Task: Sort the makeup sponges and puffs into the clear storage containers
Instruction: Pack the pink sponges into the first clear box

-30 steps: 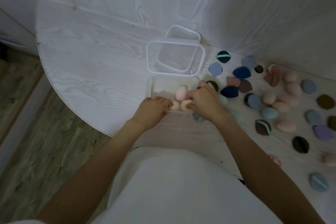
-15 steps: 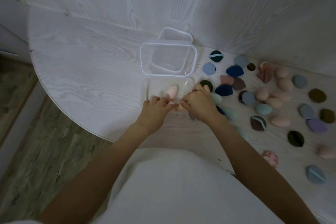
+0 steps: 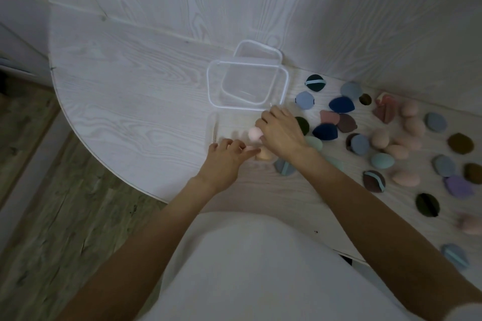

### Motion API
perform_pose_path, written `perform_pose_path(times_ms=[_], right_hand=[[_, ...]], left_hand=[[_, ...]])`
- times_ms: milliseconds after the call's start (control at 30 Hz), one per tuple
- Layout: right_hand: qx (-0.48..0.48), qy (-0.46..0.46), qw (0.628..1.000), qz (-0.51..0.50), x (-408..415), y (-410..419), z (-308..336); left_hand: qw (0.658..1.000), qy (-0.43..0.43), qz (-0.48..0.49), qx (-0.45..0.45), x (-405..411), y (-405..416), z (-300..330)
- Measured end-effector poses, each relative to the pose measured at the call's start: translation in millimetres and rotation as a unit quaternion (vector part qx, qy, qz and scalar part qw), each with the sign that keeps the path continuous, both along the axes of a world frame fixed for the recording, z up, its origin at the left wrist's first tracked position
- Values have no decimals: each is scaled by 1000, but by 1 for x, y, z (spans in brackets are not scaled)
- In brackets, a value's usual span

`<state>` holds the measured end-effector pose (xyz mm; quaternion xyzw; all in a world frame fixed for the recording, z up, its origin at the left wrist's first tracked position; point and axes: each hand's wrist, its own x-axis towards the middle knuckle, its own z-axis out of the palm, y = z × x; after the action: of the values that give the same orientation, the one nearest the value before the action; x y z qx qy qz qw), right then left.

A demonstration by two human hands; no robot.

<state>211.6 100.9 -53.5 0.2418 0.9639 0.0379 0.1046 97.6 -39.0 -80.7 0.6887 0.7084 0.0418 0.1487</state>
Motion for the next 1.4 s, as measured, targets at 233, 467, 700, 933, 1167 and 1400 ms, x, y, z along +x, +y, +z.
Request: perform_pose_path(times_ms=[233,467,700,933,1167,1400], right_hand=[[40,42,998,-10,16,-3,0],[-10,54,995,-79,16,-13,-6],[-34,81,983,-159,18,-24,-7],[-68,144,974,-163,34,-32,-6],[-65,349,913,-200,97,-37,-5],[-23,299,878,-373,206,-17,-21]], left_hand=[[997,-60,52,-11,-7,2,-1],[996,-14,83,-34,3,8,2],[995,12,81,-50,9,10,0],[991,-8,67,-117,16,17,2],[991,-61,46,-112,43,21,2],[985,-66,50,-149,50,27,3]])
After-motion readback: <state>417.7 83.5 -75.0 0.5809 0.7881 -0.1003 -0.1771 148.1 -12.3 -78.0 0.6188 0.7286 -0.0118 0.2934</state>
